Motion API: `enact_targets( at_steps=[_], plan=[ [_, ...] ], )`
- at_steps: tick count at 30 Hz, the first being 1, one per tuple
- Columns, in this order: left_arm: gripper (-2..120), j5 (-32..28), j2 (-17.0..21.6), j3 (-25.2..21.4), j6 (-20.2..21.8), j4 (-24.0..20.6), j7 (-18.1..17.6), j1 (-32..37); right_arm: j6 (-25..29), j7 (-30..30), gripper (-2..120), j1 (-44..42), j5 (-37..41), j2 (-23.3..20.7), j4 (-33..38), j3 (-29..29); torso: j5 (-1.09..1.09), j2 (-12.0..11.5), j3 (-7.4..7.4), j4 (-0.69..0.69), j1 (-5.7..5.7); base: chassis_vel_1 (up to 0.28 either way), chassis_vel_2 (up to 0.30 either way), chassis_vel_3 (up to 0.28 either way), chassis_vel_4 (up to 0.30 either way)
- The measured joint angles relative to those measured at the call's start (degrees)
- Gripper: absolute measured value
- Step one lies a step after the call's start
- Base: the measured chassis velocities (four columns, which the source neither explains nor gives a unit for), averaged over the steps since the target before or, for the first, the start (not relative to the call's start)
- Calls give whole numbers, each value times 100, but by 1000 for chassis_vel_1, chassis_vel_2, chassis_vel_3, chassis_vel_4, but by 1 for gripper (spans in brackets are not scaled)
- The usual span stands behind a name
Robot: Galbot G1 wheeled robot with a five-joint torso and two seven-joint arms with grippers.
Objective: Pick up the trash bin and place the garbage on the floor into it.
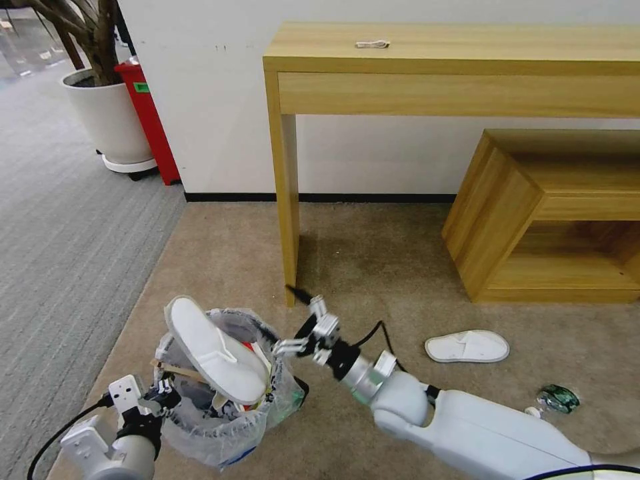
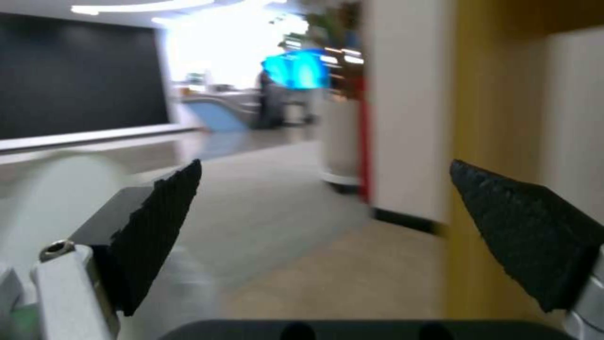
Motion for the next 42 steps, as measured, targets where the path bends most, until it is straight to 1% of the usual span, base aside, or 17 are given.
enact_targets(
  at_steps=[1,2,4,6,7,8,10,11,14,15,16,18,20,24,28,32,42],
  plan=[
    [0,4,-4,6,0,19,0,-13,-75,134,100,-127,63,-40,19,186,1,0,0,-1,0,0,0,0,0],
    [0,4,-4,6,0,19,0,-13,-75,134,100,-127,63,-40,19,186,1,0,0,-1,0,0,0,0,0],
    [0,13,-10,32,0,71,3,-34,-269,446,100,-574,298,-104,78,704,1,0,0,0,0,0,0,0,0],
    [0,25,-5,40,-6,120,5,-46,-474,627,100,-1095,446,-181,97,1272,2,0,0,-2,0,0,0,0,0],
    [0,25,-5,40,-6,120,5,-46,-474,627,100,-1095,446,-181,97,1272,2,0,0,-2,0,0,0,0,0],
    [0,28,-4,40,-7,132,6,-52,-520,669,100,-1252,436,-214,94,1459,2,0,0,-1,0,0,0,0,0],
    [0,75,-2,38,-19,164,9,-75,-712,911,100,-1565,308,-276,87,1825,2,0,0,-1,0,0,0,0,0],
    [0,75,-2,38,-19,164,9,-75,-712,911,100,-1565,308,-276,87,1825,2,0,0,-1,0,0,0,0,0],
    [0,208,1,12,-70,219,34,-88,-1010,1449,100,-1926,91,-348,122,2234,1,-1,0,-2,0,0,0,0,0],
    [0,240,-3,11,-81,227,42,-86,-1019,1675,100,-2044,-43,-352,120,2366,1,0,0,-1,0,0,0,0,0],
    [0,240,-3,11,-81,227,42,-86,-1019,1675,100,-2044,-43,-352,120,2366,1,0,0,-1,0,0,0,0,0],
    [0,326,-21,15,-83,251,49,-85,-1015,1895,100,-2331,-334,-370,104,2679,2,0,0,1,0,0,0,0,0],
    [0,351,-22,16,-83,262,49,-89,-1001,1909,100,-2429,-407,-384,108,2782,2,0,0,0,0,0,0,0,0],
    [0,473,25,-16,-63,298,44,-140,-824,1873,100,-3006,-708,-473,210,3298,1,0,0,-1,0,0,0,0,0],
    [0,611,60,-41,-9,311,65,-129,-807,1812,100,-3222,-744,-494,246,3508,1,0,0,-1,0,0,0,0,0],
    [0,807,128,-74,112,347,193,-104,-737,1763,100,-3546,-844,-456,243,3807,1,0,0,0,0,0,0,0,0],
    [0,722,224,-71,55,409,239,-170,-686,1659,100,-3893,-883,-445,250,4111,0,0,0,-1,0,0,0,0,0]
  ],
)
